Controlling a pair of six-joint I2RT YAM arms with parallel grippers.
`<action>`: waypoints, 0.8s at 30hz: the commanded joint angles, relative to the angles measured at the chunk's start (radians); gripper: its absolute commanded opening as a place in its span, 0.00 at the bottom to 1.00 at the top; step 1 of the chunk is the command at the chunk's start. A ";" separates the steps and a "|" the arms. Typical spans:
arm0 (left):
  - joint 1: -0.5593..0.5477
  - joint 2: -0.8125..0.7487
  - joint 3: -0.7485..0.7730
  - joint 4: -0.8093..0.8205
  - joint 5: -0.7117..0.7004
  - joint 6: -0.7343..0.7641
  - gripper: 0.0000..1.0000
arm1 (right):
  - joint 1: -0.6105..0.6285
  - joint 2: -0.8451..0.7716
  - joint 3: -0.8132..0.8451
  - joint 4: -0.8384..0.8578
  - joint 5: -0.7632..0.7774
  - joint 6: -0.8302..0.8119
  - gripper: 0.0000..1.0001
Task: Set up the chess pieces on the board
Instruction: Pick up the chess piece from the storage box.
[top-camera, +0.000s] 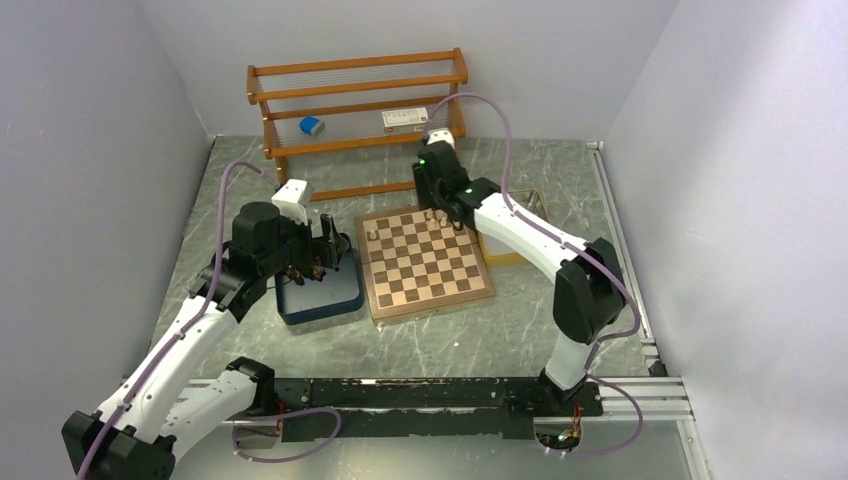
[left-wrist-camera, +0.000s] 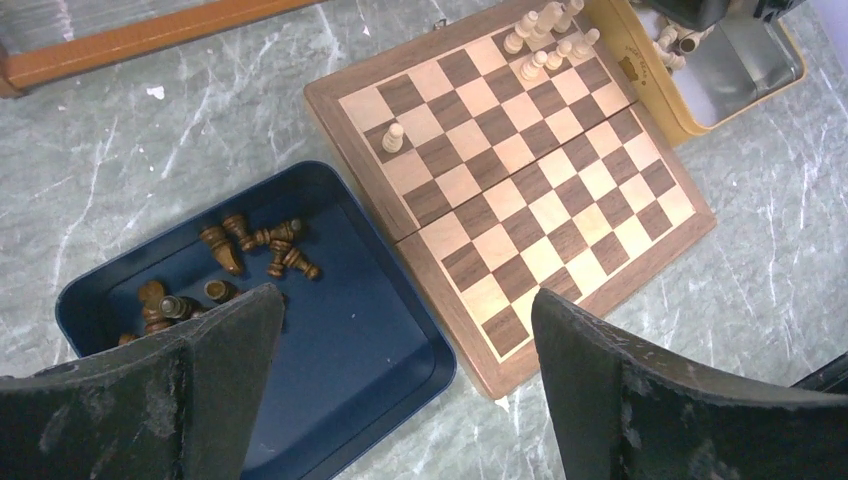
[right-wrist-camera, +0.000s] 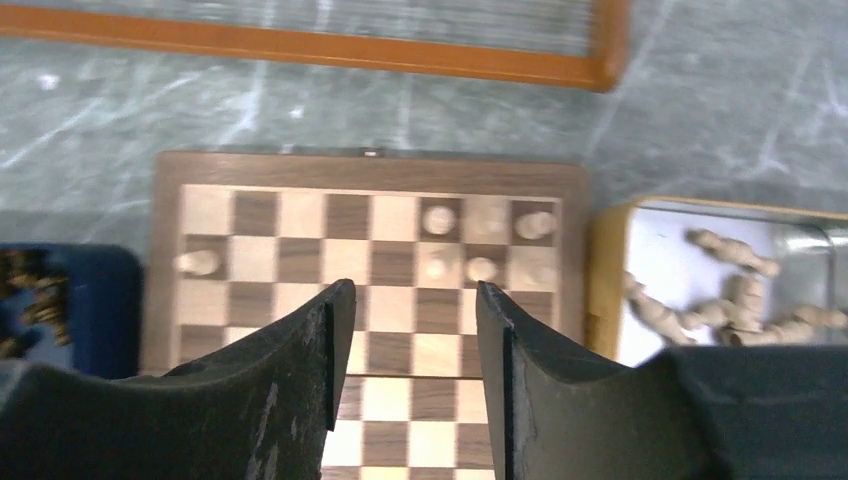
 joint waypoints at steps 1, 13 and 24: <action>-0.002 0.014 0.059 0.019 0.012 0.030 0.99 | -0.096 -0.048 -0.084 0.032 0.002 0.001 0.50; -0.002 0.013 0.010 0.044 0.030 0.055 0.99 | -0.332 0.015 -0.123 0.042 -0.003 0.007 0.38; -0.002 -0.003 0.002 0.037 0.039 0.049 0.99 | -0.495 0.036 -0.230 0.107 -0.061 0.008 0.29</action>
